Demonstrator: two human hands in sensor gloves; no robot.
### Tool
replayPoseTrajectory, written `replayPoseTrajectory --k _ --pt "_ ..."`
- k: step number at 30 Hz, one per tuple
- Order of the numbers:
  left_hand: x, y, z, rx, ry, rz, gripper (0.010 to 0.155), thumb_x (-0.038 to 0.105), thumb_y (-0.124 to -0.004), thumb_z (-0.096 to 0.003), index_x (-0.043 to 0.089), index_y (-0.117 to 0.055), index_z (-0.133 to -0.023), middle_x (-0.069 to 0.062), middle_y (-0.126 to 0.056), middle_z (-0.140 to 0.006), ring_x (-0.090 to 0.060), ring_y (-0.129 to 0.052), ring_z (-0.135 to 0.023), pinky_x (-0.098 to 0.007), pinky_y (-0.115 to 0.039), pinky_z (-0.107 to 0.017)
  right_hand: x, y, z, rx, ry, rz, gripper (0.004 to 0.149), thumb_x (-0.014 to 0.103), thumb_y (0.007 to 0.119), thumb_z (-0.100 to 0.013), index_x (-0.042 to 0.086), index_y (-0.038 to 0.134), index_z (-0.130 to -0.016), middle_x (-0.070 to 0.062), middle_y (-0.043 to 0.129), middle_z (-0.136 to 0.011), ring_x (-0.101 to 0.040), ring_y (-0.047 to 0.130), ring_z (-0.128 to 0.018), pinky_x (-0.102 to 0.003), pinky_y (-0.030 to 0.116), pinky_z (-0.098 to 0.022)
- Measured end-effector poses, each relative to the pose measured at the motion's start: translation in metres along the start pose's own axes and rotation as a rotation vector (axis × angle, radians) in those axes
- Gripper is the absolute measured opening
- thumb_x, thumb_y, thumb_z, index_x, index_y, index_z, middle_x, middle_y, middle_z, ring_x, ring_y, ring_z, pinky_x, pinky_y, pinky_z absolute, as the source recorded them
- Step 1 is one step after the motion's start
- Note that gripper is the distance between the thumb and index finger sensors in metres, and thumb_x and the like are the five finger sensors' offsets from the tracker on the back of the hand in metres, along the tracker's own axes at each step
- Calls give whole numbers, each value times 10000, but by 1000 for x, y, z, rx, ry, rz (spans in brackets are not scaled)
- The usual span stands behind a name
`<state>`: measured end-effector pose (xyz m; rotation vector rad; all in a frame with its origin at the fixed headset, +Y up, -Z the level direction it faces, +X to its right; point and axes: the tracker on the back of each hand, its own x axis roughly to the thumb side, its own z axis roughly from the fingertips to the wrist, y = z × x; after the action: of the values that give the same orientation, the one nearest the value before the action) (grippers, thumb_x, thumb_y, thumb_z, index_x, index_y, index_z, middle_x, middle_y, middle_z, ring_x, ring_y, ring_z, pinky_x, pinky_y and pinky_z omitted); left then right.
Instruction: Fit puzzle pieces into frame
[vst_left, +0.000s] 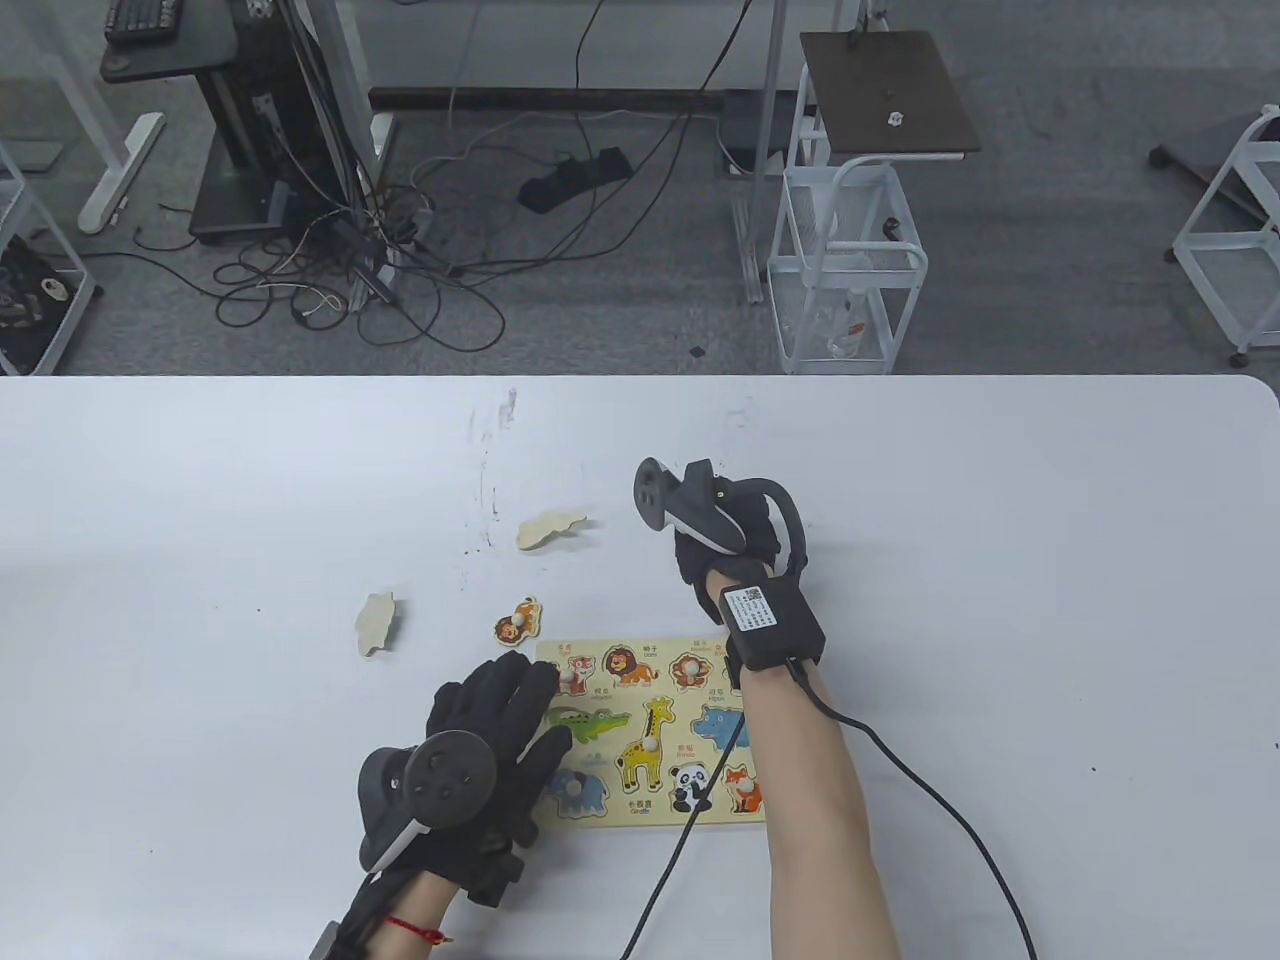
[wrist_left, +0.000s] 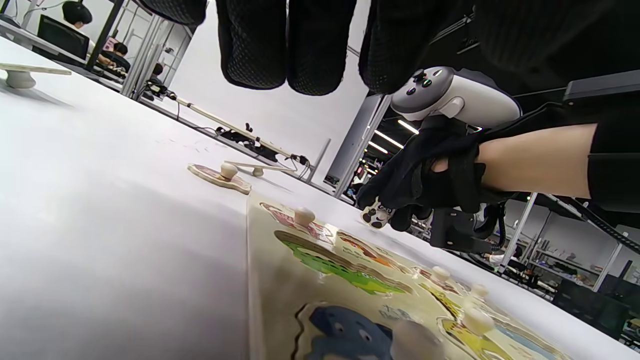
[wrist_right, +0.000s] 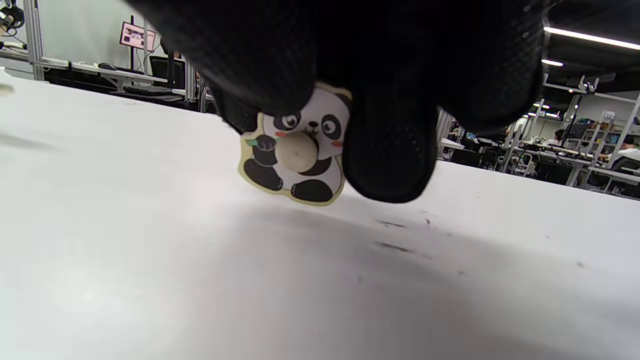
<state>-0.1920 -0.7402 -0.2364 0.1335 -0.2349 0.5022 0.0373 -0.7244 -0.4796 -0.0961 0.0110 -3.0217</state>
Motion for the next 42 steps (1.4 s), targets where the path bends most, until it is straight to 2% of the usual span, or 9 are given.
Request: replayPoseTrajectory --k 8,16,21,26,31,37,42 --pt "1 -3 0 -18 1 -4 653 614 -691 -451 344 -689 -1046 -95 -682 -1145 -379 -756 -1048 -585 -504 -779 -16 -45 32 -29 -67 -107 426 231 870 -382 239 918 -806 -62 979 -765 -289 1112 -502 -529 842 -486" --pt "3 -6 0 -45 -14 26 654 617 -687 -453 347 -682 -1048 -92 -685 -1143 -378 -757 -1046 -578 -505 -781 -44 -98 98 -74 -157 -278 431 239 900 -370 225 928 -800 -65 998 -741 -286 1121 -469 -528 855 -459" --pt "9 -9 1 -64 -36 93 644 606 -691 -458 337 -692 -1043 -89 -697 -1135 -371 -769 -1041 -569 -517 -781 -60 -116 149 -128 -217 -424 439 249 915 -364 218 928 -802 -71 1004 -725 -279 1118 -437 -527 857 -448" --pt "16 -12 1 -105 -64 200 626 530 -755 -466 328 -665 -1052 -73 -682 -1138 -357 -763 -1046 -549 -521 -789 -65 -110 190 -145 -288 -535 443 274 942 -351 205 941 -789 -76 1016 -683 -259 1112 -385 -521 863 -437" --pt "25 -17 0 -181 -99 397 628 441 -801 -470 309 -637 -1061 -74 -682 -1135 -334 -805 -1024 -520 -562 -788 -59 -83 225 -182 -351 -724 442 282 979 -331 184 966 -762 -91 1027 -635 -267 1097 -343 -530 857 -425" --pt "33 -21 0 -223 -117 507 627 424 -810 -467 270 -645 -1052 -73 -814 -1057 -291 -962 -909 -499 -684 -745 -40 -56 243 -215 -409 -878 438 290 1002 -316 174 984 -739 -97 1038 -604 -267 1088 -303 -535 860 -406" --pt "31 -23 -1 -252 -110 583 542 399 -817 -468 239 -758 -982 -33 -989 -884 -224 -1085 -739 -458 -764 -705 -31 -39 245 -237 -424 -912 431 298 1013 -309 167 999 -720 -98 1048 -588 -265 1089 -284 -535 867 -395"
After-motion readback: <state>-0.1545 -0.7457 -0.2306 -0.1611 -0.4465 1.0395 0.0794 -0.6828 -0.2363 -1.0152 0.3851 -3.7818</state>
